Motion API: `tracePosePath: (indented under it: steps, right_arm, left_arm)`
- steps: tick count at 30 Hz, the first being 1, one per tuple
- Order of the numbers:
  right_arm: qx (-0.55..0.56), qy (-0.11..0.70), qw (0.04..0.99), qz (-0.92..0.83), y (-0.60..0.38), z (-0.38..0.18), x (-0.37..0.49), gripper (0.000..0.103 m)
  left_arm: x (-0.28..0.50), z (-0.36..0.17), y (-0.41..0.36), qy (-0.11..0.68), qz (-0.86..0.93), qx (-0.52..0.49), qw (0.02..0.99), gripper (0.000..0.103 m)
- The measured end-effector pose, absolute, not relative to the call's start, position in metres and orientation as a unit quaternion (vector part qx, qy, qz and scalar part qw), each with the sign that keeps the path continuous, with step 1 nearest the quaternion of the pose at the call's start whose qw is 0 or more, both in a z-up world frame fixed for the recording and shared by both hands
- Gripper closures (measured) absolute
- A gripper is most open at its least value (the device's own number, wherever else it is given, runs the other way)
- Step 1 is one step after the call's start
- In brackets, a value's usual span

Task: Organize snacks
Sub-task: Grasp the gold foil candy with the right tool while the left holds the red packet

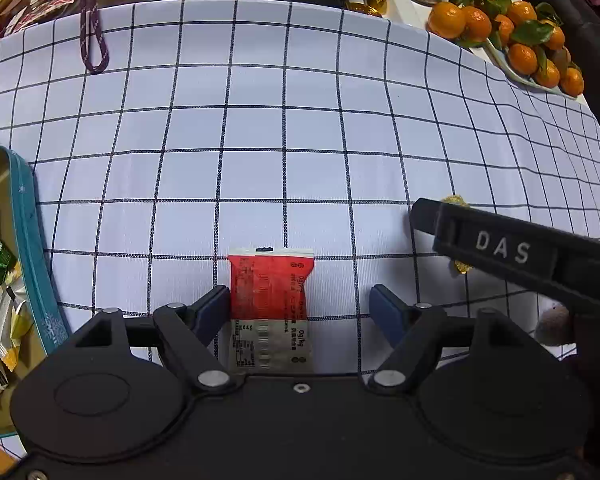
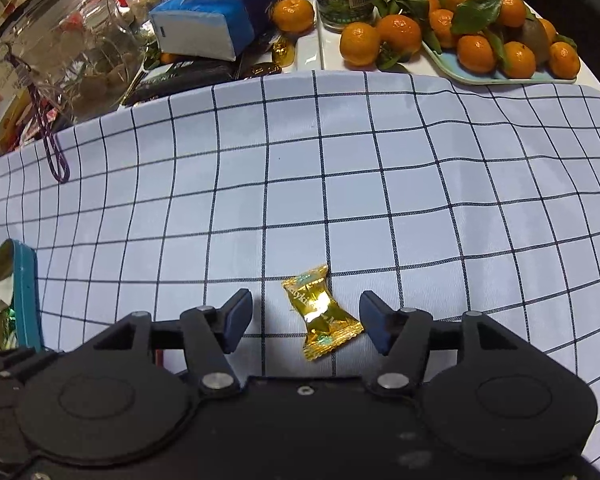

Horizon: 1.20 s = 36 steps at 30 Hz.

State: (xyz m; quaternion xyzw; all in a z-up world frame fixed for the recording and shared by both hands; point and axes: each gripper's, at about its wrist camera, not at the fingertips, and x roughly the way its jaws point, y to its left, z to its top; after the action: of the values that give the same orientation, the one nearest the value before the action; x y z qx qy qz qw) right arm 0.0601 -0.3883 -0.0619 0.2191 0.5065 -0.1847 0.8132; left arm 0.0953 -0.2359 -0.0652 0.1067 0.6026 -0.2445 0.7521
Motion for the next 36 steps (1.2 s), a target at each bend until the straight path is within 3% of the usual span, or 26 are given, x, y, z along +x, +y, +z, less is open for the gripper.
tracePosePath:
  steps: [5,10,21,27,33,35,36]
  right_arm:
    - [0.282,0.472,0.811,-0.2,-0.402,-0.062,0.053,0.038]
    - [0.306,0.467,0.81,-0.178,-0.406,-0.063,0.055,0.022]
    - [0.23,0.494,0.822,-0.166,-0.387,-0.064,0.064,0.021]
    - [0.219,0.499,0.822,-0.166,-0.39,-0.062,0.062,0.036]
    - [0.172,0.512,0.826,-0.16,-0.388,-0.06,0.051,0.061]
    - [0.158,0.515,0.826,-0.163,-0.388,-0.06,0.046,0.073]
    - [0.159,0.515,0.826,-0.164,-0.39,-0.059,0.044,0.073]
  left_arm:
    - [0.098,-0.065,-0.233,0.599,-0.241,0.108,0.755,0.028]
    - [0.098,-0.066,-0.238,0.598,-0.24,0.119,0.755,0.027]
    - [0.09,-0.072,-0.255,0.591,-0.249,0.168,0.749,0.024]
    - [0.089,-0.071,-0.254,0.587,-0.252,0.174,0.75,0.029]
    - [0.096,-0.066,-0.232,0.604,-0.257,0.138,0.742,0.034]
    - [0.099,-0.064,-0.224,0.612,-0.258,0.121,0.738,0.037]
    - [0.1,-0.064,-0.22,0.616,-0.259,0.112,0.736,0.037]
